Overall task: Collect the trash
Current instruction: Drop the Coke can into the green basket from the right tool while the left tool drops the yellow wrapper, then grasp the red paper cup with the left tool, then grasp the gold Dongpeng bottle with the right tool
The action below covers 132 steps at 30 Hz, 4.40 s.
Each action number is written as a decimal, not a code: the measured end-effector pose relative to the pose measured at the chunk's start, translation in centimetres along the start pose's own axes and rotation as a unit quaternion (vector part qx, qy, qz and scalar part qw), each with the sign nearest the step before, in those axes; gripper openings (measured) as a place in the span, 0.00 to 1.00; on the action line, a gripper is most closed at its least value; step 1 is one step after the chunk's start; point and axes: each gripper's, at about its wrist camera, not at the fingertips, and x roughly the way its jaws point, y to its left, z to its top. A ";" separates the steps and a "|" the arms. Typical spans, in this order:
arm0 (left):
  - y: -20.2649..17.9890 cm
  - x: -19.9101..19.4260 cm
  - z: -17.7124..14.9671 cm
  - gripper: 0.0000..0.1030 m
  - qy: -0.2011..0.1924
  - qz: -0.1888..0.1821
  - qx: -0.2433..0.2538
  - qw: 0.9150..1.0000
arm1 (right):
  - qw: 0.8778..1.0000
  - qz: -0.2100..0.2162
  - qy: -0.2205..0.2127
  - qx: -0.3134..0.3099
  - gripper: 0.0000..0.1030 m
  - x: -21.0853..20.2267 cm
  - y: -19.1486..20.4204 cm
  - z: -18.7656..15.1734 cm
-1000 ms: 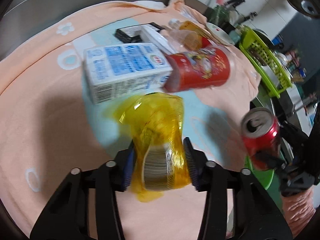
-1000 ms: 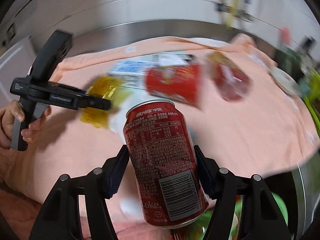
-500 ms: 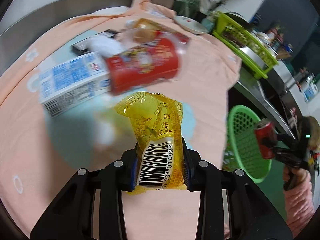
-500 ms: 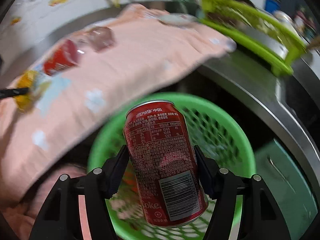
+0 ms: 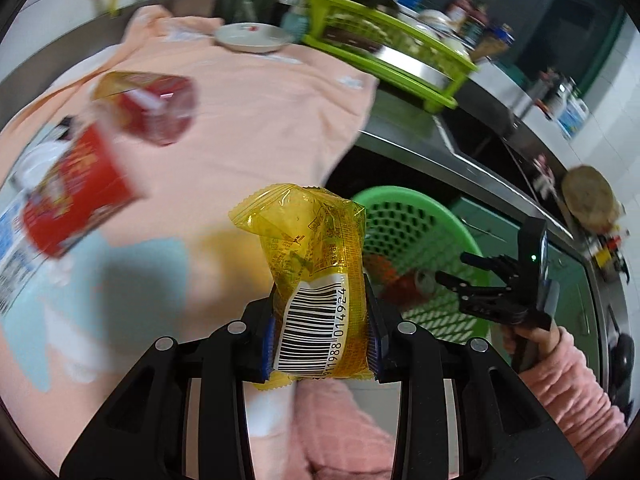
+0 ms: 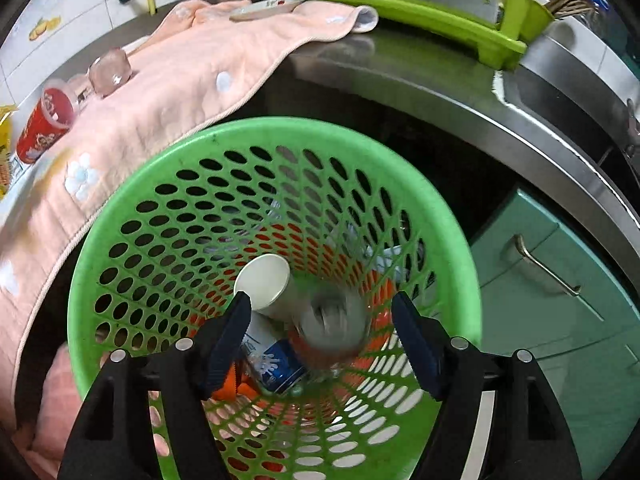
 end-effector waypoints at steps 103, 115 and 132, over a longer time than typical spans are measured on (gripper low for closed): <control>13.5 1.1 5.9 0.71 0.008 0.252 0.166 0.953 | 0.987 0.101 -0.057 -0.107 0.76 -3.3 13.6 6.7; 14.4 -4.3 4.6 0.69 -0.035 0.197 0.082 0.976 | 0.979 0.134 -0.073 -0.135 0.76 -3.2 16.8 13.4; 18.1 -10.5 4.6 0.69 -0.087 0.161 0.007 0.983 | 0.955 0.135 -0.054 -0.260 0.76 3.0 28.2 27.4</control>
